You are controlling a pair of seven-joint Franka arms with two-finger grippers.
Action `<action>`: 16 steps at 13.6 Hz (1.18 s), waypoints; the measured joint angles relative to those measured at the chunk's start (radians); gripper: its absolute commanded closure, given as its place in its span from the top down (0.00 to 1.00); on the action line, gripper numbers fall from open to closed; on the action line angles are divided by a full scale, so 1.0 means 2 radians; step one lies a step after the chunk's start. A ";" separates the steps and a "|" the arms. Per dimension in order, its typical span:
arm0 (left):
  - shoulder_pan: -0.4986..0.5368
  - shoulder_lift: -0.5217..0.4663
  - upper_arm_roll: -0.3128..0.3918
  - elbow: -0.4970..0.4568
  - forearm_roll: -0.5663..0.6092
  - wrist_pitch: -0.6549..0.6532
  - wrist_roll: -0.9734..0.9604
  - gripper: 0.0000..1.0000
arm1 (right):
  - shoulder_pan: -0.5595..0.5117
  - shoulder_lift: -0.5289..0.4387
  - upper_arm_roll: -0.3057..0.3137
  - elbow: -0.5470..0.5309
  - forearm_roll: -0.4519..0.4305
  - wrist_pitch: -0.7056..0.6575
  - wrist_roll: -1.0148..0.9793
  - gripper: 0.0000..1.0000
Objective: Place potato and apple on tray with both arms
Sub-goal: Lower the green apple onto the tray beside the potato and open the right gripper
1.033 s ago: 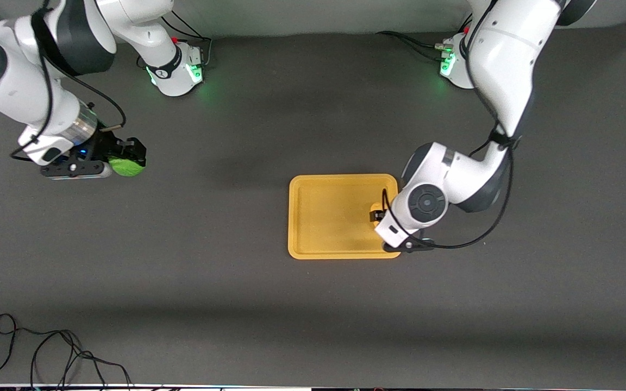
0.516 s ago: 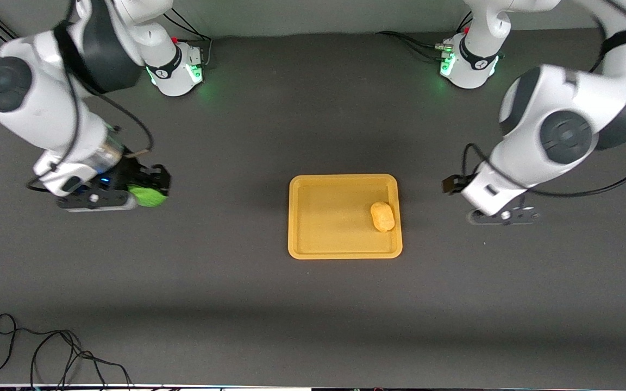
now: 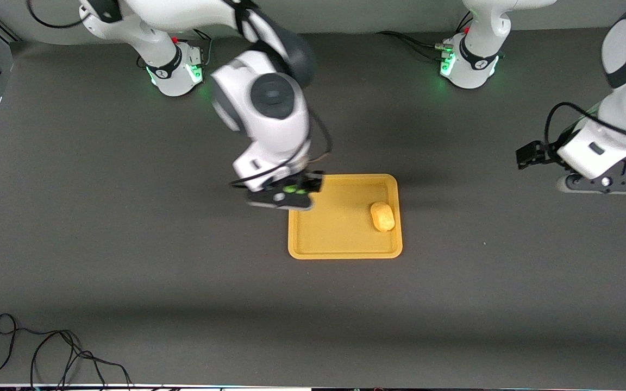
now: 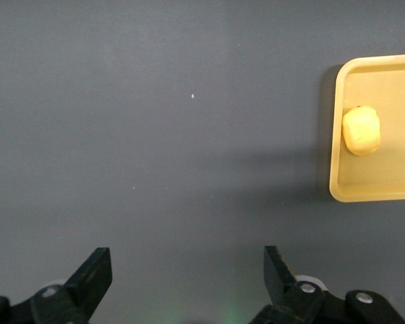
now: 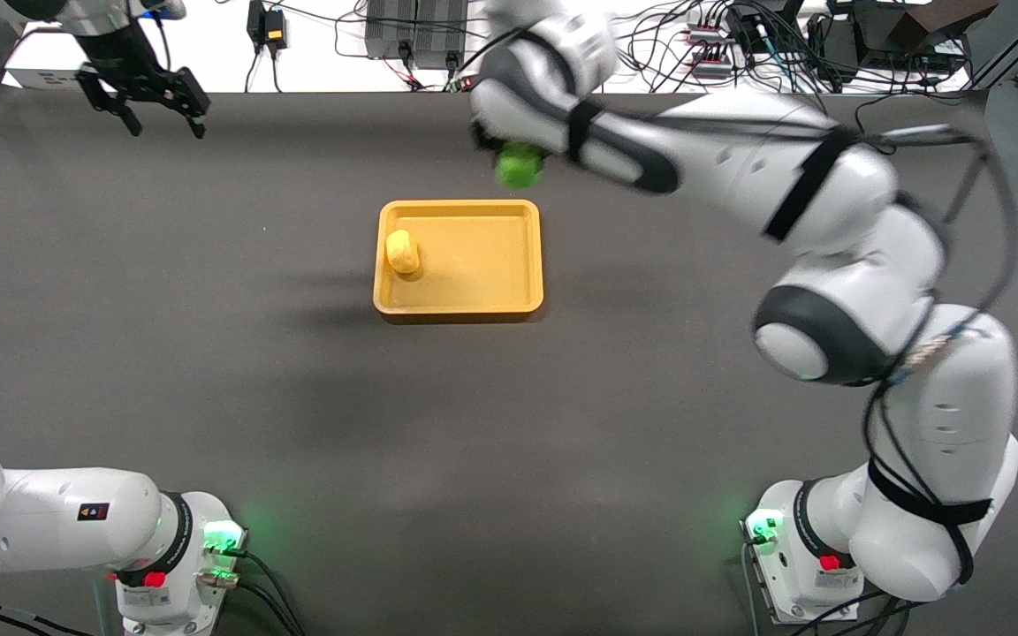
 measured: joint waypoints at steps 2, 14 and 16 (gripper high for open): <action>0.001 0.000 0.002 0.026 0.000 -0.009 0.005 1.00 | 0.036 0.037 0.000 0.027 0.000 0.018 0.043 0.40; 0.003 0.000 0.036 0.046 -0.007 -0.014 0.075 1.00 | 0.031 0.194 -0.009 0.014 0.000 0.222 0.057 1.00; 0.009 0.001 0.043 0.046 -0.013 -0.014 0.082 1.00 | 0.029 0.192 -0.012 0.018 0.000 0.222 0.057 1.00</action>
